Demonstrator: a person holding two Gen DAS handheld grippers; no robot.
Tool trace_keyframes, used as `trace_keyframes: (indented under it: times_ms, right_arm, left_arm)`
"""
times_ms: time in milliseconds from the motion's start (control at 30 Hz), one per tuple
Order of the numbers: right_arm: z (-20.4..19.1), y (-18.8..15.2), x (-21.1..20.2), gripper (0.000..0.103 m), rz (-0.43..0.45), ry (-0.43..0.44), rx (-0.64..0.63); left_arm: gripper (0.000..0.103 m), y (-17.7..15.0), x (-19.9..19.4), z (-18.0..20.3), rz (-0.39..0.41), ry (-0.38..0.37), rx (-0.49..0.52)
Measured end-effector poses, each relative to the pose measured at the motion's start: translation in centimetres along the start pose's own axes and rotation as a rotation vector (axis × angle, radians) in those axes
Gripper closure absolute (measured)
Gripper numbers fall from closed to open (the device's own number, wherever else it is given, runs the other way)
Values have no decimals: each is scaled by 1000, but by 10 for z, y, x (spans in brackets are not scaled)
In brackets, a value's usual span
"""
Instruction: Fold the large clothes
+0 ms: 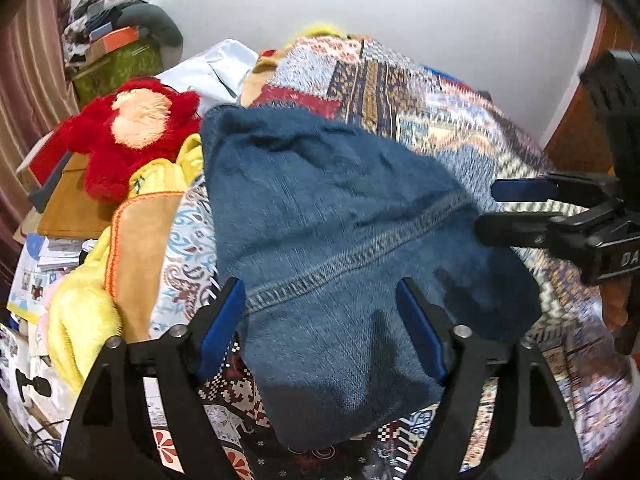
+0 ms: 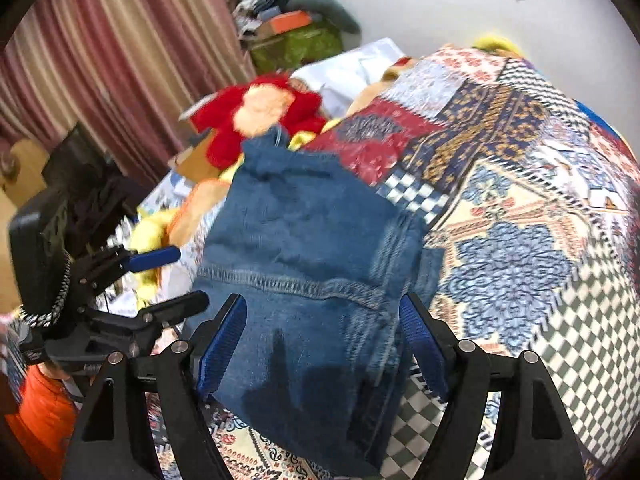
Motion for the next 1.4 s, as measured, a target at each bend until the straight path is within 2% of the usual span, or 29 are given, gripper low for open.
trace_keyframes:
  times_ms: [167,267,367,467,600,700,867,1167,1267,1400]
  right_arm:
    - [23,-37,33,26,-124,-71,7]
    - [38,-56,30,26,-154,-22,60]
    - [51,-65,19,24,-157,-13,104]
    - [57,-68,5,23,-142,-25,124]
    - [57,-74,-21,23,-111,-75,115]
    - [51,-72,-43,23,-81,-114,91]
    - [24,-57,-92,23,47,-88,101]
    - [-44,-4,-218,23,421,-64,16]
    - [-63,4,-258,23,534,-61,6]
    - [-89,5,-308,23,664,-79,-30]
  left_arm:
    - [22,-29,22,1,-77,55,26]
    - [18,-33,15,1,-52,71,34]
    - [13,-36,7,0,-55,82,31]
    - [12,-44,-1,0,-72,99,49]
    - [12,-56,-20,0,-79,156,84]
    - [12,-52,-39,2,-50,154,61]
    - [12,-20,-88,15,94,155,35]
    - [12,48,-220,58,469,116,47]
    - [12,60,-265,71,584,85,34]
    - [12,63,-308,83,688,67,24]
Point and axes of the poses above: each gripper's, at about its wrist camera, not at the fingertips, and x roughly the way its jaws point, z to its right, y to its top, the point moved 8 cm from there along x, roughly the way its jaws point, and after that the axes turned 10 degrees about z, right-handed, at the moved point
